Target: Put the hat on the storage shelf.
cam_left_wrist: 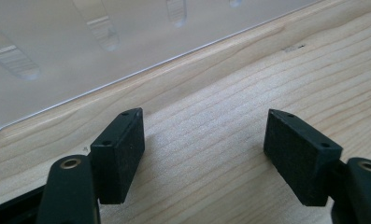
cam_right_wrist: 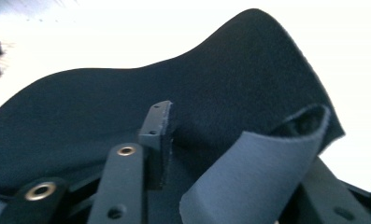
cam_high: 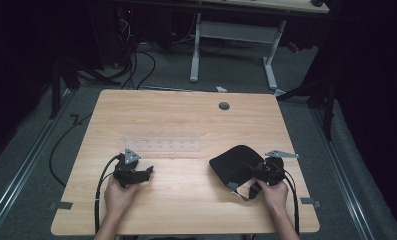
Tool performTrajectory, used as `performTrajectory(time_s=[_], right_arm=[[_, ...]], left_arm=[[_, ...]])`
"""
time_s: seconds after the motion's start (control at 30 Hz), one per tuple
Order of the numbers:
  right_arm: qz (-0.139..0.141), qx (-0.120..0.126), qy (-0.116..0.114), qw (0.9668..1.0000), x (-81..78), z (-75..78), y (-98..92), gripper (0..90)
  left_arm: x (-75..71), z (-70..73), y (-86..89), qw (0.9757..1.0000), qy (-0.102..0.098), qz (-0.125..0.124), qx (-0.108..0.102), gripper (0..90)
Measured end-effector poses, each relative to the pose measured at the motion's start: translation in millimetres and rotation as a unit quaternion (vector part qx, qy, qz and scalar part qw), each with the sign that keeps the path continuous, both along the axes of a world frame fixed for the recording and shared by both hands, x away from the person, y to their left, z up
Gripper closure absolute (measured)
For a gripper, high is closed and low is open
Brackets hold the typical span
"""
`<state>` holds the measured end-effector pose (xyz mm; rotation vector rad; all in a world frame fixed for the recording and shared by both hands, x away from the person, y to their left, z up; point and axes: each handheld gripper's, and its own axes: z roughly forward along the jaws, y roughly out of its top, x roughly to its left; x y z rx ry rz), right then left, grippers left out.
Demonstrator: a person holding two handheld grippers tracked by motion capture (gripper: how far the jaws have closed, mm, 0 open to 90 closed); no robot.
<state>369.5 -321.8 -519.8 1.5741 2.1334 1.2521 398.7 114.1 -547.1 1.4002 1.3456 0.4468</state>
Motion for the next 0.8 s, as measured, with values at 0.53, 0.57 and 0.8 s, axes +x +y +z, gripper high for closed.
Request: performTrajectory(time_s=[0.53,0.57,0.8], right_arm=[[0.043,0.036,0.003,0.9984,-8.0,1.5,-8.3,80.5],[0.043,0.036,0.003,0.9984,-8.0,1.5,-8.3,80.5],[0.045,0.054,0.000,0.9975,-10.1,4.3,-8.6,82.7]], left_arm=[[0.0,0.0,-0.1,1.0000,0.000,0.000,0.000,29.6],[0.0,0.0,-0.1,1.0000,0.000,0.000,0.000,29.6],[0.2,0.1,0.0,1.0000,0.000,0.000,-0.001,29.5]])
